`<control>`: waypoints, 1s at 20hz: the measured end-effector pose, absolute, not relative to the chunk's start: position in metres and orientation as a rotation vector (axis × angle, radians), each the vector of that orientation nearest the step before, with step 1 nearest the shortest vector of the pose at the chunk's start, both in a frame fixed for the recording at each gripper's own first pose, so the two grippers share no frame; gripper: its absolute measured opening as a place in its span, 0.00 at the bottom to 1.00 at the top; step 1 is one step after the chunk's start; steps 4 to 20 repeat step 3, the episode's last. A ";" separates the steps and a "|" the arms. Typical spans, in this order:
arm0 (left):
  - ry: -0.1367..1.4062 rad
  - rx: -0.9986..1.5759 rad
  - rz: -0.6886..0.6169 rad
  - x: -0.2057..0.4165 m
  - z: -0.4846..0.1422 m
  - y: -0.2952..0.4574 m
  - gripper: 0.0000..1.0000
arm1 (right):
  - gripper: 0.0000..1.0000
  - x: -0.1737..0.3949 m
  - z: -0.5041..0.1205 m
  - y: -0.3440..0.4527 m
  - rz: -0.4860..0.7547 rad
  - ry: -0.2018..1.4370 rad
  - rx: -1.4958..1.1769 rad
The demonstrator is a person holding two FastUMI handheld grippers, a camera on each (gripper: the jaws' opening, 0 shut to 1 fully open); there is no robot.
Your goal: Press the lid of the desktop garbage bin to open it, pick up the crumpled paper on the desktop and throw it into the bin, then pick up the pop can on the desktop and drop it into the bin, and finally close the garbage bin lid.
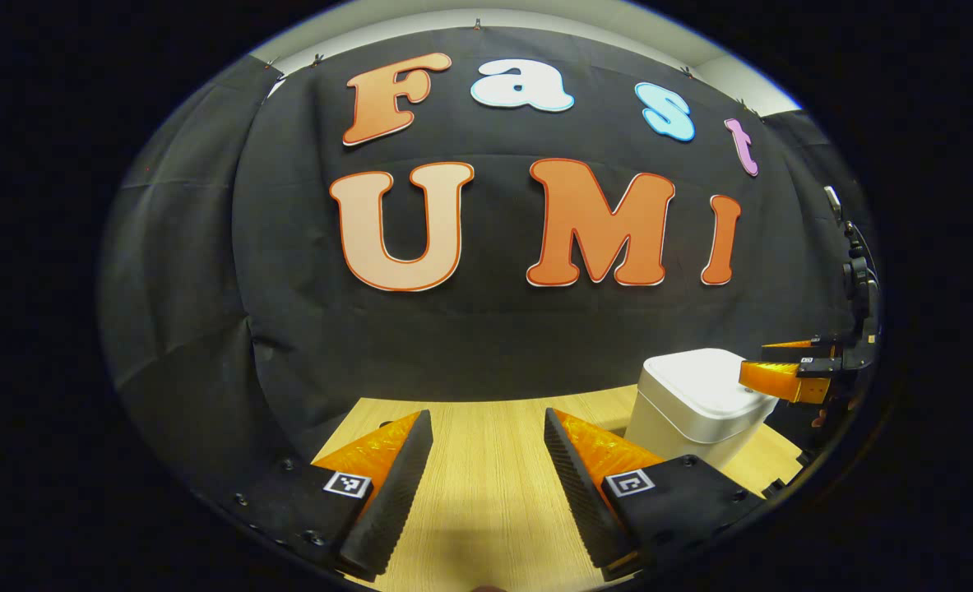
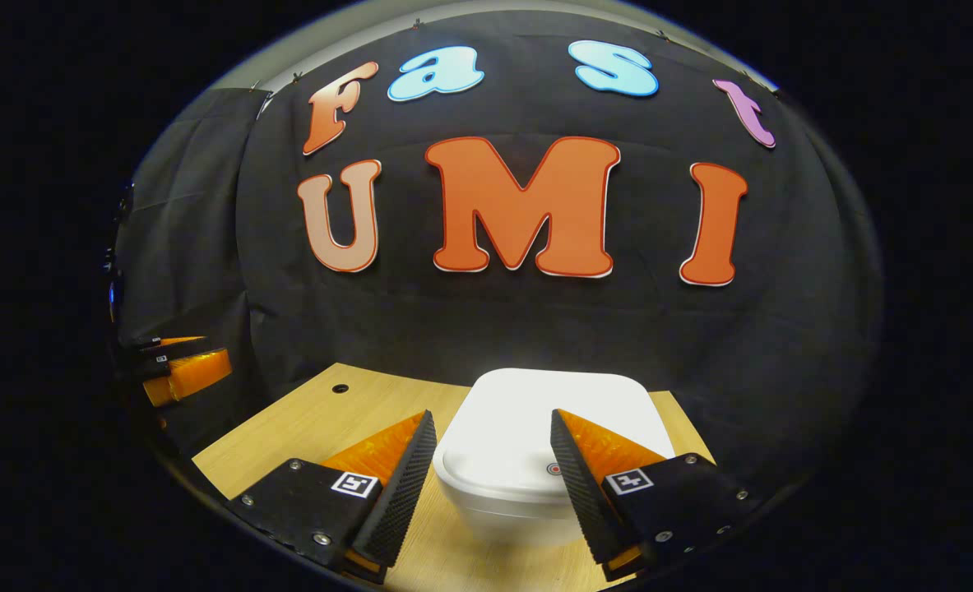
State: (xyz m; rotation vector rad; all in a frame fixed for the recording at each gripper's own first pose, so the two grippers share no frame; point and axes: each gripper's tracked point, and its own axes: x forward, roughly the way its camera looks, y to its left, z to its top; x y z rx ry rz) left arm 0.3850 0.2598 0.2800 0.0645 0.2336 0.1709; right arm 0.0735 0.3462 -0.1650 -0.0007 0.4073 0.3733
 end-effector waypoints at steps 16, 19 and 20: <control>0.207 0.072 0.167 0.385 0.288 0.259 0.88 | 0.88 0.076 -0.155 0.346 0.359 0.361 -0.003; 0.207 0.072 0.167 0.385 0.288 0.259 0.88 | 0.88 0.076 -0.155 0.346 0.359 0.361 -0.003; 0.207 0.072 0.167 0.385 0.288 0.259 0.88 | 0.88 0.076 -0.155 0.346 0.359 0.361 -0.003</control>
